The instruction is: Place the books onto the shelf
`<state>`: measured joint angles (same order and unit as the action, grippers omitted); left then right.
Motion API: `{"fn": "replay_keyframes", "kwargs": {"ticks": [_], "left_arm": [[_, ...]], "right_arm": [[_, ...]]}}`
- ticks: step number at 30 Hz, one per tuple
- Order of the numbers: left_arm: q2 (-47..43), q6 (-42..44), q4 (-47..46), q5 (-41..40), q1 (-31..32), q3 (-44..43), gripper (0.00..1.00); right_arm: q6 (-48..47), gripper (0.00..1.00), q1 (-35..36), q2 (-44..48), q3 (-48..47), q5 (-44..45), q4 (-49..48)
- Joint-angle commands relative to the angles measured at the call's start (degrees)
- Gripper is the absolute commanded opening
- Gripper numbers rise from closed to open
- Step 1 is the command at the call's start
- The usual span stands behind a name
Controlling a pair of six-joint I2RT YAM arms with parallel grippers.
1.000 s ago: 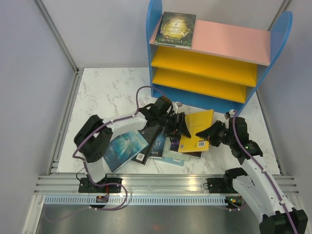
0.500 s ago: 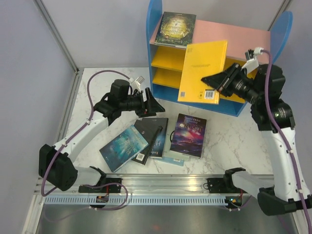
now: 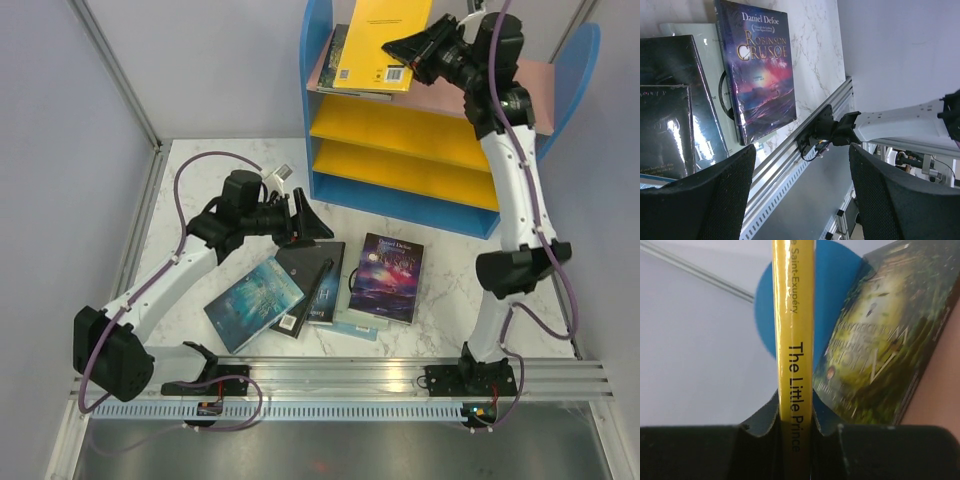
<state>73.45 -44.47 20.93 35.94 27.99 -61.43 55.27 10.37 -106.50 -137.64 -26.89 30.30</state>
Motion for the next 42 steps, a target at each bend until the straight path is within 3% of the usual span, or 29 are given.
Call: {"fn": "replay_keyframes", "kwargs": {"ticks": [1,6,8,9,10,12,13,14,22,28,42], "left_arm": [[-2.3,0.9,-0.4,-1.0,-0.2,-0.4,0.79],[-3.0,1.3,0.0,-1.8,-0.3,-0.8,0.79],[-3.0,1.6,0.3,-2.1,-0.4,-1.2,0.79],[-3.0,1.8,0.4,-2.2,-0.4,-1.3,0.79],[-2.6,1.9,0.7,-2.3,-0.4,-1.6,0.79],[-2.3,2.4,0.9,-2.5,-0.6,-2.4,0.79],[-1.7,2.5,1.0,-2.5,-0.6,-2.6,0.79],[-1.6,2.6,1.0,-2.5,-0.7,-3.0,0.79],[0.1,3.0,1.1,-3.0,-0.8,-4.4,0.79],[-0.1,3.2,1.3,-4.0,-0.8,-3.5,0.79],[1.4,3.9,1.6,-3.0,-0.8,-4.2,0.79]], "right_arm": [[11.9,0.00,0.0,-8.4,-6.7,0.8,-13.3],[18.6,0.00,1.0,-16.5,-11.9,2.0,-21.7],[19.2,0.07,1.2,-18.0,-11.9,2.0,-22.1],[18.8,0.15,1.5,-18.0,-11.2,1.9,-22.1],[18.5,0.32,1.6,-17.4,-10.5,1.8,-22.1],[17.2,0.50,1.5,-15.9,-7.7,1.1,-22.0],[16.5,0.90,1.5,-15.2,-6.9,0.9,-21.7],[15.8,0.98,1.4,-14.7,-6.3,0.7,-20.5],[3.5,0.98,-0.9,-7.2,1.1,-0.5,-7.8],[-5.3,0.98,-2.0,-5.2,1.2,0.3,6.5],[-10.0,0.98,-7.1,3.7,12.1,0.2,9.9]]}}
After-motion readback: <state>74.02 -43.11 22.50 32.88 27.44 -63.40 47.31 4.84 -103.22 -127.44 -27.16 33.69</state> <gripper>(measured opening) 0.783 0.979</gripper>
